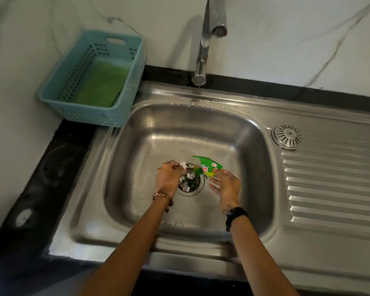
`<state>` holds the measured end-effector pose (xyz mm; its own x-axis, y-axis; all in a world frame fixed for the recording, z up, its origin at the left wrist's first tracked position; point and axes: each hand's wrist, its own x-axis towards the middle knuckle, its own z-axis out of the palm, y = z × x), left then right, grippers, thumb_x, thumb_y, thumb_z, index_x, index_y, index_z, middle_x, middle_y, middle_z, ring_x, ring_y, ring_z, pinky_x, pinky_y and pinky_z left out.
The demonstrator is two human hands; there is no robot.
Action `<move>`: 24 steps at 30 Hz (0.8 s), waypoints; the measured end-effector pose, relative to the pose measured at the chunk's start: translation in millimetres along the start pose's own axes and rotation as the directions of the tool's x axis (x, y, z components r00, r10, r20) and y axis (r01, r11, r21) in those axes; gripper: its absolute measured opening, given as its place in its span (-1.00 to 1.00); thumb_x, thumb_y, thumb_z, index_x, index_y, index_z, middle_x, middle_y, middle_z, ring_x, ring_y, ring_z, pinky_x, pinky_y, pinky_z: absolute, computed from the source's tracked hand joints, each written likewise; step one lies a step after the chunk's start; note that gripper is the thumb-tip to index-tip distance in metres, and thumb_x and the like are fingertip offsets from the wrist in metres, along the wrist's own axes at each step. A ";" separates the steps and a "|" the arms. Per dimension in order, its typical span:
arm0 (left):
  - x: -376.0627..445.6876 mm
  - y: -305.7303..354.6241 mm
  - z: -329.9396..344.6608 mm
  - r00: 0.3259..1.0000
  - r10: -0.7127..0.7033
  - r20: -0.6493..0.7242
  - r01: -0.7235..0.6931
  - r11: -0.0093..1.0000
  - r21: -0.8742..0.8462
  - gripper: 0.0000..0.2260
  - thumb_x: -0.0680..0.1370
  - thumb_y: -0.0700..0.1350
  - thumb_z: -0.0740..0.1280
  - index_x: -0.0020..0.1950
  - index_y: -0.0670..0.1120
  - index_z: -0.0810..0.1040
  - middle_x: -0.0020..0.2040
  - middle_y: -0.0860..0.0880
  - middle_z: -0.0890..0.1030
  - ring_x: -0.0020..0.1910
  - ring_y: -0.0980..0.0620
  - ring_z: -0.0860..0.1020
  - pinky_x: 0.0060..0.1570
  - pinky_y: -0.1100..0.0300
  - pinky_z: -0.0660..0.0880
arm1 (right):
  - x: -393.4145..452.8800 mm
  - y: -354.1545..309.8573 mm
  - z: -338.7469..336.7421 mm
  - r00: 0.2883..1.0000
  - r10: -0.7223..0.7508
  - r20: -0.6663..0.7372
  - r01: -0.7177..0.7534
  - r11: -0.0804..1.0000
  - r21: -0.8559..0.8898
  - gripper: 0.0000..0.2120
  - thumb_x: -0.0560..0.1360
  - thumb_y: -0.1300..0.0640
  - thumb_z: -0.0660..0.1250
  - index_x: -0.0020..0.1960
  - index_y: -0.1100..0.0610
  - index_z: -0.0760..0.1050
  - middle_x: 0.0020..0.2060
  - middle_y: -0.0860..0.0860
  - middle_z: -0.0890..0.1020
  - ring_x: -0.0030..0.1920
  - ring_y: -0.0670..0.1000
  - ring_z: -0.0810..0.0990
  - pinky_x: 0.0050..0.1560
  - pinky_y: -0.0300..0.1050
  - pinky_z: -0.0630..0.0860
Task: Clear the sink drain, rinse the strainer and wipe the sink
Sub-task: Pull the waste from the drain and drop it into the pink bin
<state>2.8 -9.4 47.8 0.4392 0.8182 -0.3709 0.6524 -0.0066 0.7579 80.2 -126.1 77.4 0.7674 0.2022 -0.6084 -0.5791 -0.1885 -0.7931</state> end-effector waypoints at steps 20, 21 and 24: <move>-393.0 -174.2 -129.0 0.612 -0.681 -0.402 -0.077 0.454 -0.888 -0.91 0.49 -0.20 0.29 -0.20 -0.16 0.54 -0.37 0.01 0.54 -0.51 0.14 0.40 -0.53 0.35 0.35 | -313.2 176.4 -11.3 0.503 0.087 0.860 0.442 0.829 -0.342 -0.81 0.54 0.21 0.18 -0.21 0.09 0.49 -0.29 -0.01 0.62 -0.34 -0.16 0.56 -0.39 -0.25 0.50; -409.0 -195.8 -129.1 0.556 -0.729 -0.400 -0.078 0.433 -0.898 -0.90 0.49 -0.19 0.30 -0.22 -0.14 0.53 -0.37 0.00 0.54 -0.51 0.14 0.40 -0.53 0.33 0.35 | -324.6 196.4 -10.0 0.480 0.137 0.867 0.453 0.807 -0.378 -0.81 0.53 0.21 0.19 -0.23 0.10 0.49 -0.31 0.01 0.61 -0.32 -0.09 0.54 -0.34 -0.18 0.49; -440.1 -258.5 -123.5 0.450 -0.816 -0.363 -0.045 0.385 -0.922 -0.88 0.49 -0.18 0.32 -0.25 -0.14 0.51 -0.37 -0.04 0.54 -0.51 0.12 0.39 -0.52 0.31 0.33 | -342.4 257.5 -7.1 0.425 0.228 0.876 0.530 0.721 -0.446 -0.84 0.50 0.22 0.25 -0.24 0.18 0.50 -0.25 0.12 0.58 -0.25 0.03 0.50 -0.18 -0.05 0.45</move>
<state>-435.4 -296.8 81.4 -0.5589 0.5820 -0.5907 -0.3382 0.4904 0.8032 -329.7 -250.7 81.6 -0.0467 0.8845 -0.4641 0.1117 -0.4571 -0.8824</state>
